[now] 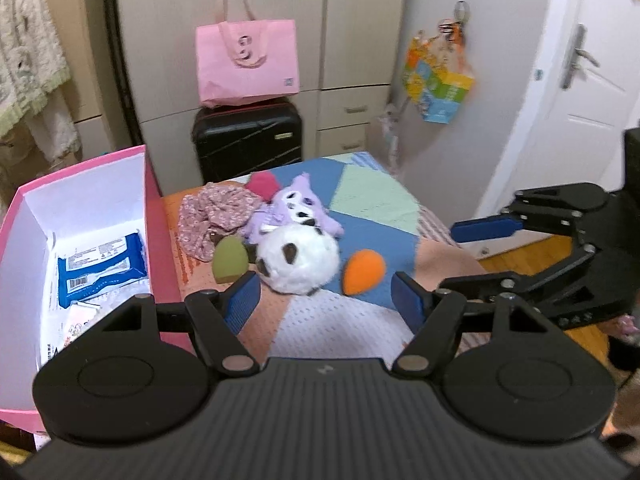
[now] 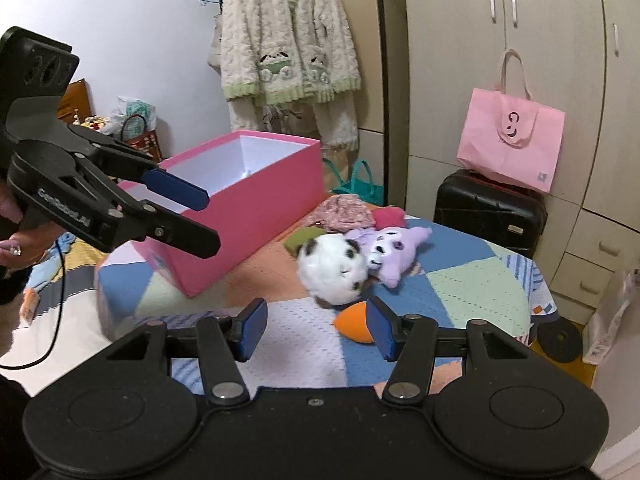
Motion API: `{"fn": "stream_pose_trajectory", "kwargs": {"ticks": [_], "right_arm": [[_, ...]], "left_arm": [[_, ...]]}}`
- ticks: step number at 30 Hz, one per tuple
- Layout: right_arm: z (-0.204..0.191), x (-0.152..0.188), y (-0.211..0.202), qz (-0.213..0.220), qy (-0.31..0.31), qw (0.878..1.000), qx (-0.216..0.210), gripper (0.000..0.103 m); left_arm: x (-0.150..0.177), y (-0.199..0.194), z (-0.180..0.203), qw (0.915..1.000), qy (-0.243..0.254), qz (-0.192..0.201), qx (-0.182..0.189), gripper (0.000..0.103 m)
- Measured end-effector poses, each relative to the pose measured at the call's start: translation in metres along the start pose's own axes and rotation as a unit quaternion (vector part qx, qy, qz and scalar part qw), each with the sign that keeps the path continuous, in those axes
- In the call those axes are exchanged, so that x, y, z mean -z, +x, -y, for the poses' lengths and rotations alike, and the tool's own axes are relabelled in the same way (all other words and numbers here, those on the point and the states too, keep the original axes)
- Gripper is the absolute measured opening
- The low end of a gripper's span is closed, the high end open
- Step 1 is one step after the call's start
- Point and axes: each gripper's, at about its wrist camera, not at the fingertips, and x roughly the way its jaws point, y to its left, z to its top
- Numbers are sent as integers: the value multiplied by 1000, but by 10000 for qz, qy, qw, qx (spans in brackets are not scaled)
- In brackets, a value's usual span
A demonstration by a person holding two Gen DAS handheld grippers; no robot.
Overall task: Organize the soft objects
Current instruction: 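Move both tools back toward the orange sponge and plush toys, then grasp the green sponge with the left tool while the right tool grasps the orange sponge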
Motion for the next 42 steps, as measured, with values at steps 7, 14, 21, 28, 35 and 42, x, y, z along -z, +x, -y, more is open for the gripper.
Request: {"fn": "stream_pose_trajectory", "kwargs": {"ticks": [7,14,21,28,35,42], "right_arm": [[17,12,36,-117,-65,9999,40,60],[28,20,60,-148,-31,9998,96,60],[29,24,78,-152,-41,9998,-86,60],[35,24,90,-89,25,9997,-213,60],[40,23,90,-79,-14,9998,-183,60],[38,29,90,-111,-171,9998,-24,60]], "left_arm": [[-8,39,-10,9947,-299,212,-957,65],[-30,65,-17,9897,-420,349,-1320,54],[-49,114,-40,9894,-645,-603,-1156,28],[-50,142,-59,9807,-1161,-1198,-1017,28],[-40,150,-50,9769,-905,-1036,-1637,28],[-40,158,-39,9737,-449,-1029,-1980,31]]}}
